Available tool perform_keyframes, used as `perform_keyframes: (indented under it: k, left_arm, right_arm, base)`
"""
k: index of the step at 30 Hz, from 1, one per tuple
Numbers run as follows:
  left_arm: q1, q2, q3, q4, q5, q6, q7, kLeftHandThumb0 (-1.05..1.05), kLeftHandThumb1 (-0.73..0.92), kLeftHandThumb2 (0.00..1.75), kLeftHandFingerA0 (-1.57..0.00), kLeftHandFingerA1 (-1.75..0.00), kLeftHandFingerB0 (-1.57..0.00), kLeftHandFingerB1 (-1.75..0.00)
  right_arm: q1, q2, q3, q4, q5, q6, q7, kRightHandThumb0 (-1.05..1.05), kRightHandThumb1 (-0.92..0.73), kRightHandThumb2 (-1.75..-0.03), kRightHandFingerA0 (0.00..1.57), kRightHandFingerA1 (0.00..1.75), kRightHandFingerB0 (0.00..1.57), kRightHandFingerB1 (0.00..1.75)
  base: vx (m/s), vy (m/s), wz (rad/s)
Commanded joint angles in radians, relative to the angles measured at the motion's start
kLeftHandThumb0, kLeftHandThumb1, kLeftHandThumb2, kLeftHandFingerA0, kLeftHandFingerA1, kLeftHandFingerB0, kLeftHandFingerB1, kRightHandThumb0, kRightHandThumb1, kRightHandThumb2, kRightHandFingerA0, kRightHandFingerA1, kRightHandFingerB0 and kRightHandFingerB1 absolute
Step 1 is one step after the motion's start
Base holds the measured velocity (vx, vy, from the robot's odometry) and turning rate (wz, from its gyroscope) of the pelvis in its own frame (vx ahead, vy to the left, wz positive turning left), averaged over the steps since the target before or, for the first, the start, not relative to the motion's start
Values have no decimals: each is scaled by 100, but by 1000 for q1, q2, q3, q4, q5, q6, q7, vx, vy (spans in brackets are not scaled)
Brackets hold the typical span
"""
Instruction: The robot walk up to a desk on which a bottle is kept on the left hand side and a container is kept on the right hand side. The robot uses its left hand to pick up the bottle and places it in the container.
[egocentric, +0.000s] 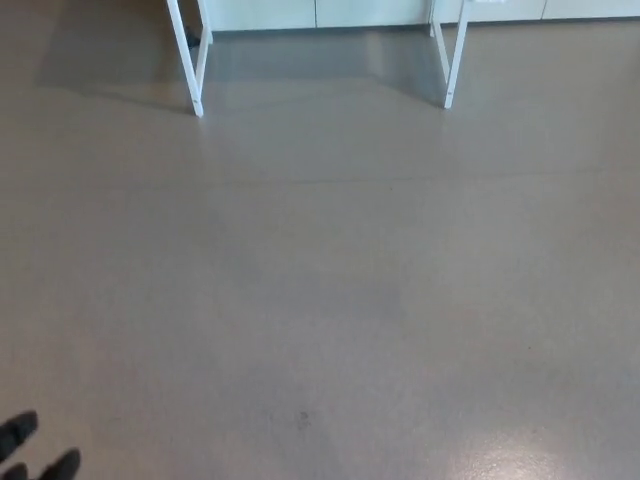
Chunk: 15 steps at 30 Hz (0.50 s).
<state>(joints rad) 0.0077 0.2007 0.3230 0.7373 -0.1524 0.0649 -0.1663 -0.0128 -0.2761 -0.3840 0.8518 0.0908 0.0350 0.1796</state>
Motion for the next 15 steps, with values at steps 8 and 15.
perform_keyframes:
  k: [8,15]
  left_arm:
    - [-63,26,216,-123,-308,186,-181,-18,66,62,-22,-32,-19,-30]
    - [-49,27,227,-124,-309,203,-205,-14,66,60,-31,-33,-19,-28]
  right_arm:
    - [-43,-15,-259,-50,328,72,232,-36,-29,-49,65,52,50,44]
    - [-21,-3,-269,-33,319,56,255,-38,-29,-49,67,52,53,45]
  base:
    - [243,348,-15]
    - [235,32,6]
